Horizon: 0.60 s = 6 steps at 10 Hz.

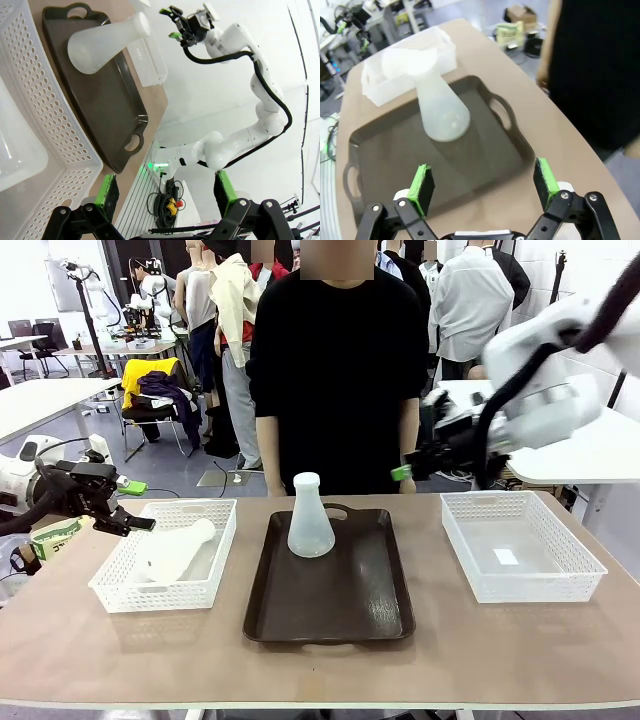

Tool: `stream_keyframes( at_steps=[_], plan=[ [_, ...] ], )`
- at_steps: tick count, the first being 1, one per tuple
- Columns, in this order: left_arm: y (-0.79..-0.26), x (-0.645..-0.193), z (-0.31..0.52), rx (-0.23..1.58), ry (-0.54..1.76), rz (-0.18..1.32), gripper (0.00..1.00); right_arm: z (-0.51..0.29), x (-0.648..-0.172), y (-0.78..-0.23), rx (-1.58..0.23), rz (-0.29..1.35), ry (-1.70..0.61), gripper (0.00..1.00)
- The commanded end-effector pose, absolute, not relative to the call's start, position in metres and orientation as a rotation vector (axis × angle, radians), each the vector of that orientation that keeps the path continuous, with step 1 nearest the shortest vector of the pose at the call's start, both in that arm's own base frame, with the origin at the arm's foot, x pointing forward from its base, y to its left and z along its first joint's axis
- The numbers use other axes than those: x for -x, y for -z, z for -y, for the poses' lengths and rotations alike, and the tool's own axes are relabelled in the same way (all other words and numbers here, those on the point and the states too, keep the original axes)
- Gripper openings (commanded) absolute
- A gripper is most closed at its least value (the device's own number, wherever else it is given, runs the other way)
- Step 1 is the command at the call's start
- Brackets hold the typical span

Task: Prepare the laboratory tools.
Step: Pick up the Big flask that the person points to.

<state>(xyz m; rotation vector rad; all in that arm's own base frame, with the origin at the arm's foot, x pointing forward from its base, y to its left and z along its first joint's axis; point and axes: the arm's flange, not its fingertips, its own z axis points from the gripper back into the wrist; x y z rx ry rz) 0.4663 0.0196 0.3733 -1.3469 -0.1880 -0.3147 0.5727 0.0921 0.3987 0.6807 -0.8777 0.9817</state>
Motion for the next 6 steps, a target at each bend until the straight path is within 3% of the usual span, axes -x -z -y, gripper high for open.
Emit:
stream_keyframes(
  at_steps=[1, 6],
  plan=[
    [-0.375, -0.466, -0.020, 1.355, 0.322, 0.195, 1.00, -0.067, -0.534, -0.405, -0.614, 0.897, -0.883, 1.00],
    [-0.375, -0.466, -0.020, 1.355, 0.322, 0.195, 1.00, 0.002, -0.478, -0.412, -0.568, 1.028, -0.722, 1.00]
  ],
)
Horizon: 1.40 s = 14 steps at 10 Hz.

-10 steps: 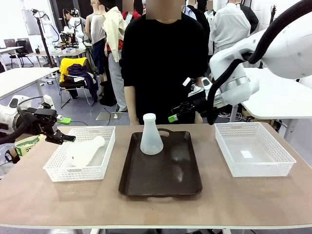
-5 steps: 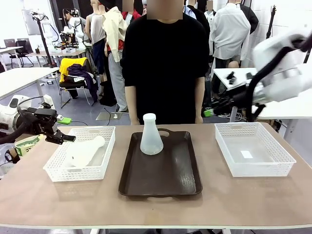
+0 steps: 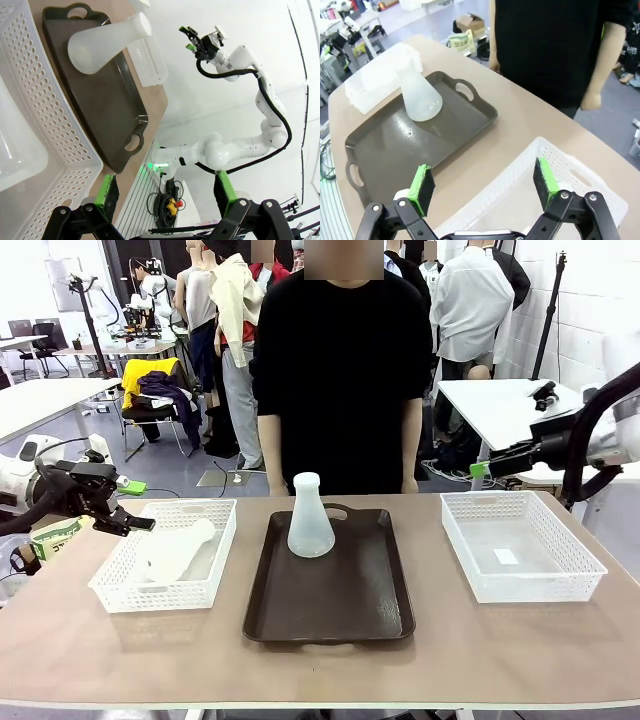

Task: Prepare the laboratory tools.
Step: Pick up the Big flask that the person points to.

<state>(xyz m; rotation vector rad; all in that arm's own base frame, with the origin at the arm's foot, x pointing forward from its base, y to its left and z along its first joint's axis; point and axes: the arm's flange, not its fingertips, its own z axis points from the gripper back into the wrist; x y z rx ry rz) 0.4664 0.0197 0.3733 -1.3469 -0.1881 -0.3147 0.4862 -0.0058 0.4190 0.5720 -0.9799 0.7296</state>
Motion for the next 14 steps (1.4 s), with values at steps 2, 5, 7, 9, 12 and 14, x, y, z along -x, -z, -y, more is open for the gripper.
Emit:
stream_keyframes(
  at_steps=[2, 5, 7, 9, 12, 14],
  plan=[
    [-0.375, -0.466, -0.020, 1.355, 0.322, 0.195, 1.00, 0.014, -0.474, -0.406, -0.593, 1.066, -0.705, 1.00],
    [-0.375, -0.466, -0.020, 1.355, 0.322, 0.195, 1.00, 0.012, -0.479, -0.417, -0.574, 1.008, -0.710, 1.00],
    [-0.375, -0.466, -0.020, 1.355, 0.322, 0.195, 1.00, 0.012, -0.479, -0.417, -0.574, 1.008, -0.710, 1.00],
    [-0.375, -0.466, -0.020, 1.355, 0.322, 0.195, 1.00, 0.012, -0.479, -0.417, -0.574, 1.008, -0.710, 1.00],
    [-0.375, -0.466, -0.020, 1.355, 0.322, 0.195, 1.00, 0.012, -0.479, -0.417, -0.574, 1.008, -0.710, 1.00],
    [-0.375, -0.466, -0.020, 1.355, 0.322, 0.195, 1.00, 0.012, -0.479, -0.417, -0.574, 1.008, -0.710, 1.00]
  ],
)
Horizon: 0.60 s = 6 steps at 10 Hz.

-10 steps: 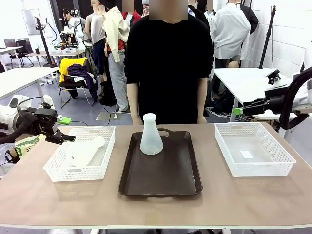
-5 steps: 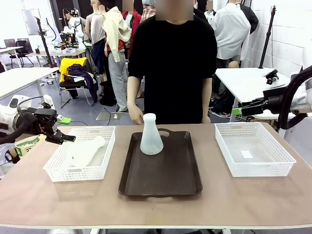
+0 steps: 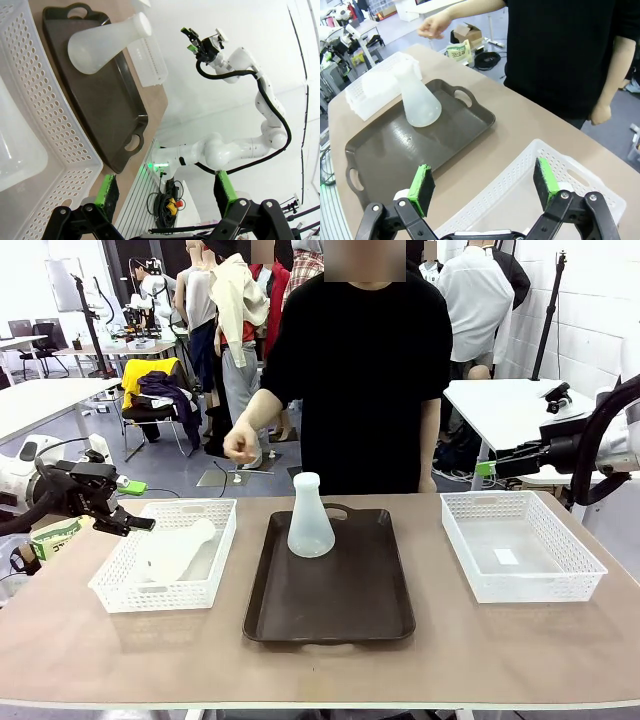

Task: Prepare the laboratory tools.
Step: Pick up the Big flask that the person points to.

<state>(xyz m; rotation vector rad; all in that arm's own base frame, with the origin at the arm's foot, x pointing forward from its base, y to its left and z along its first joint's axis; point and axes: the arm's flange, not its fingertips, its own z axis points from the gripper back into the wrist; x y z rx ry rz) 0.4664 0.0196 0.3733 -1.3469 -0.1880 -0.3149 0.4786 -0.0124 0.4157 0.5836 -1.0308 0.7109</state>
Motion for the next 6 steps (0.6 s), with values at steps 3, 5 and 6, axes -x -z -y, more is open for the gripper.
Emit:
stream_keyframes(
  at_steps=[3, 5, 6],
  plan=[
    [-0.3749, -0.4655, -0.0197, 1.355, 0.322, 0.195, 1.00, 0.0124, -0.4787, -0.4165, -0.574, 1.008, -0.710, 1.00],
    [-0.3749, -0.4655, -0.0197, 1.355, 0.322, 0.195, 1.00, 0.0124, -0.4787, -0.4165, -0.574, 1.008, -0.710, 1.00],
    [-0.3749, -0.4655, -0.0197, 1.355, 0.322, 0.195, 1.00, 0.0124, -0.4787, -0.4165, -0.574, 1.008, -0.710, 1.00]
  ],
)
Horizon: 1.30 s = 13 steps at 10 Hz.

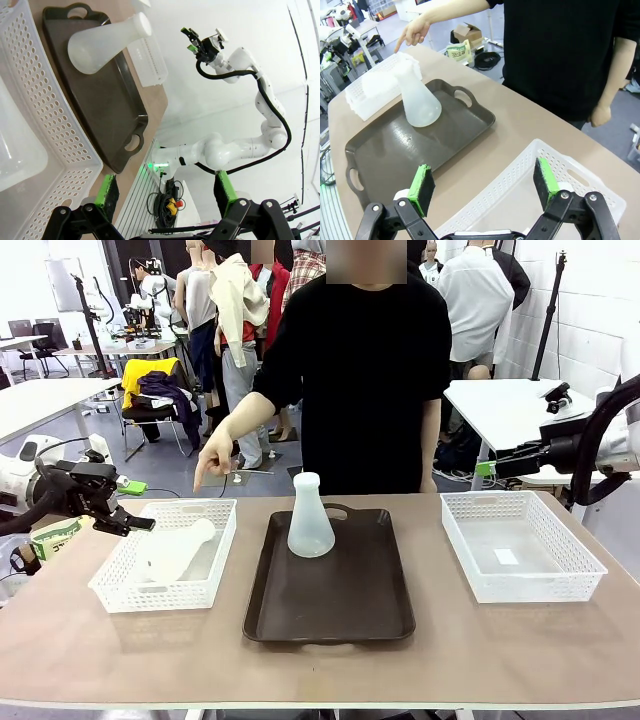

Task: Prepare the laboratory tools.
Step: Pick up the Big flask that the person points to.

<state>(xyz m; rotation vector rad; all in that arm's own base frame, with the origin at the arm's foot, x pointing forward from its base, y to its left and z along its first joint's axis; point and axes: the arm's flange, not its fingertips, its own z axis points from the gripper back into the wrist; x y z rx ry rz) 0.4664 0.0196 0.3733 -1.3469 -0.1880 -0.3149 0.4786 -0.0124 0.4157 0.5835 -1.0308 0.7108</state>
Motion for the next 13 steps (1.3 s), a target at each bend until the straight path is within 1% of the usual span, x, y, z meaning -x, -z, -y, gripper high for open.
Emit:
stream_keyframes(
  at_steps=[1, 7, 8, 9, 11, 12, 13],
  plan=[
    [-0.375, -0.466, -0.020, 1.355, 0.322, 0.195, 1.00, 0.012, -0.479, -0.417, -0.574, 1.008, -0.710, 1.00],
    [-0.373, -0.466, -0.020, 1.347, 0.315, 0.188, 1.00, 0.012, -0.479, -0.417, -0.574, 1.008, -0.710, 1.00],
    [-0.391, -0.469, -0.012, 1.212, 0.344, 0.308, 1.00, 0.012, -0.479, -0.417, -0.574, 1.008, -0.710, 1.00],
    [-0.406, -0.475, -0.005, 1.130, 0.386, 0.371, 1.00, 0.012, -0.479, -0.417, -0.574, 1.008, -0.710, 1.00],
    [-0.436, -0.489, 0.007, 0.981, 0.527, 0.445, 1.00, 0.012, -0.479, -0.417, -0.574, 1.008, -0.710, 1.00],
    [-0.451, -0.496, 0.017, 0.872, 0.596, 0.477, 1.00, 0.012, -0.479, -0.417, -0.574, 1.008, -0.710, 1.00],
    [-0.459, -0.508, 0.033, 0.727, 0.689, 0.457, 1.00, 0.012, -0.479, -0.417, -0.574, 1.008, -0.710, 1.00]
  ],
)
